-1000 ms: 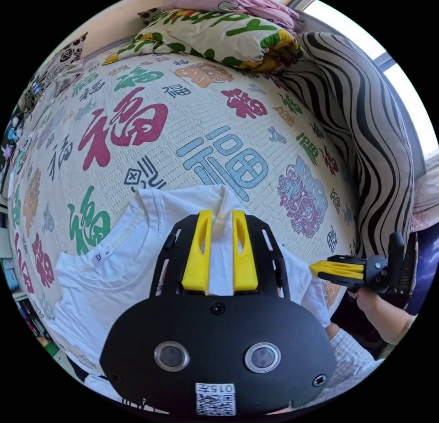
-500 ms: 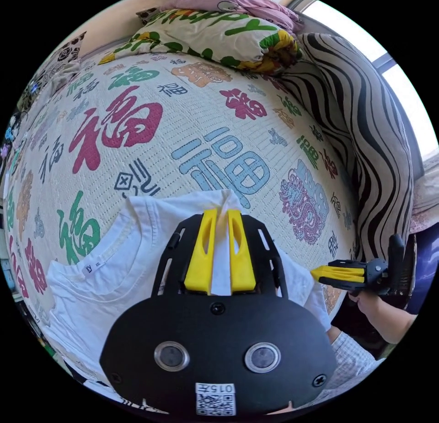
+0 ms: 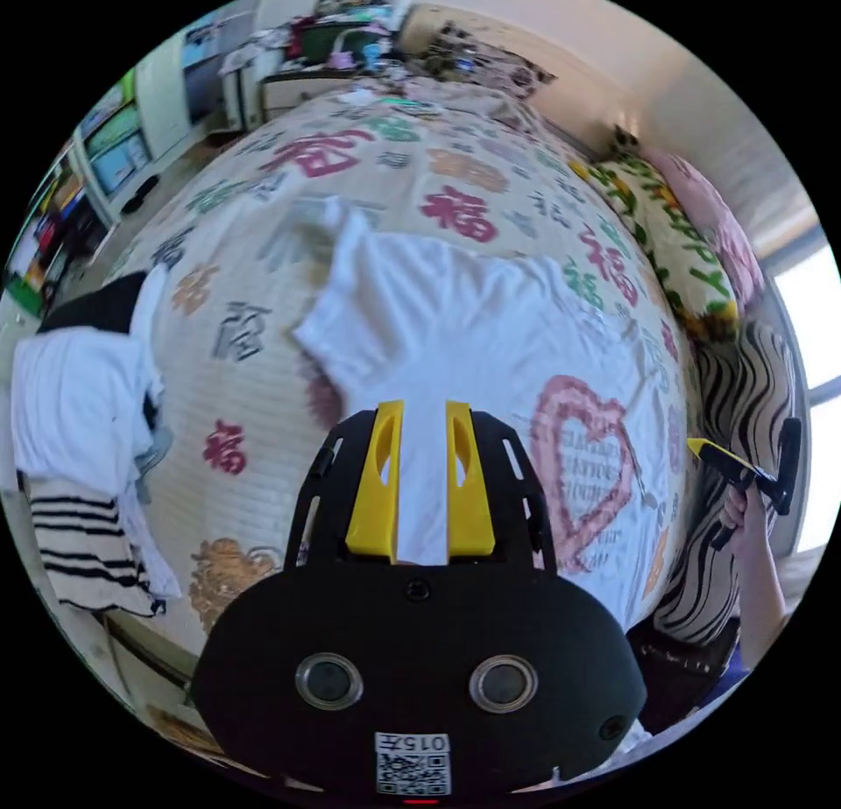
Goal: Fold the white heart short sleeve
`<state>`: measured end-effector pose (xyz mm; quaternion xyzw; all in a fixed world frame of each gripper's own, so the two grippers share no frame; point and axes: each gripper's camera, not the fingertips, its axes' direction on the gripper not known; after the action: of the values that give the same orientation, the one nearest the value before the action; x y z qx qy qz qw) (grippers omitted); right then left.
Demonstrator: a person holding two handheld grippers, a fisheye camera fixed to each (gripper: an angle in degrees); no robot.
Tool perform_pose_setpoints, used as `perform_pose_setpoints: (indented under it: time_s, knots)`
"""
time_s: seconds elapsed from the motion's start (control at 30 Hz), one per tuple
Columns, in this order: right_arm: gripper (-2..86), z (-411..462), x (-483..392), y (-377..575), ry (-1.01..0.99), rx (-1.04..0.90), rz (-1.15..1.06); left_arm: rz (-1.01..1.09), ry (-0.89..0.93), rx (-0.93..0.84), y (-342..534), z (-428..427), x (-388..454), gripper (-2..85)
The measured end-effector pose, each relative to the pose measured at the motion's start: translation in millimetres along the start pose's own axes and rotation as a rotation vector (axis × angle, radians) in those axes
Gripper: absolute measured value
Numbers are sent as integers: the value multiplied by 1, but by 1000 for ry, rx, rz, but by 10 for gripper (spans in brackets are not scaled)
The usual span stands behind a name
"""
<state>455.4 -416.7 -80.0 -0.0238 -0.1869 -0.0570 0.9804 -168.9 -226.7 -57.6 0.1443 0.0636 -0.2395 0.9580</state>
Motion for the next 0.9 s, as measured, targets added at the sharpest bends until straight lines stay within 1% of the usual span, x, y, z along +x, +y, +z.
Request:
perform_pose_setpoints:
  time_s: [0.03, 0.07, 0.13, 0.23, 0.3, 0.43, 0.53, 0.63, 0.77, 0.8, 0.9]
  knots:
    - [17, 17, -32, -30, -35, -5, -48, -40, 17, 34, -5, -6, -29, 81]
    - [24, 27, -49, -45, -54, -9, -73, -52, 30, 49, -9, -8, -40, 81]
    - [44, 63, -113, -103, -100, -26, -157, -62, 70, 82, -27, -3, -73, 81]
    - [57, 105, -184, -166, -116, -75, -213, -64, 108, 35, -49, 20, -101, 76]
    - [64, 124, -223, -198, -80, -95, -254, -64, 118, 8, -53, 30, -115, 59]
    - [79, 162, -294, -255, 24, -141, -331, -56, 154, 22, -40, 19, -152, 9]
    - [85, 193, -336, -282, 112, -192, -384, -81, 237, 44, -24, 8, -180, 2]
    - [92, 225, -370, -298, 138, -271, -421, -103, 288, 53, -15, 6, -199, -1]
    - [82, 256, -396, -306, 242, -337, -445, -125, 309, 63, -14, 3, -213, -2]
    - [74, 260, -400, -308, 266, -339, -460, -128, 310, 67, -14, 1, -216, -2]
    - [4, 255, -400, -316, 290, -314, -458, -127, 311, 79, -16, -5, -221, -2]
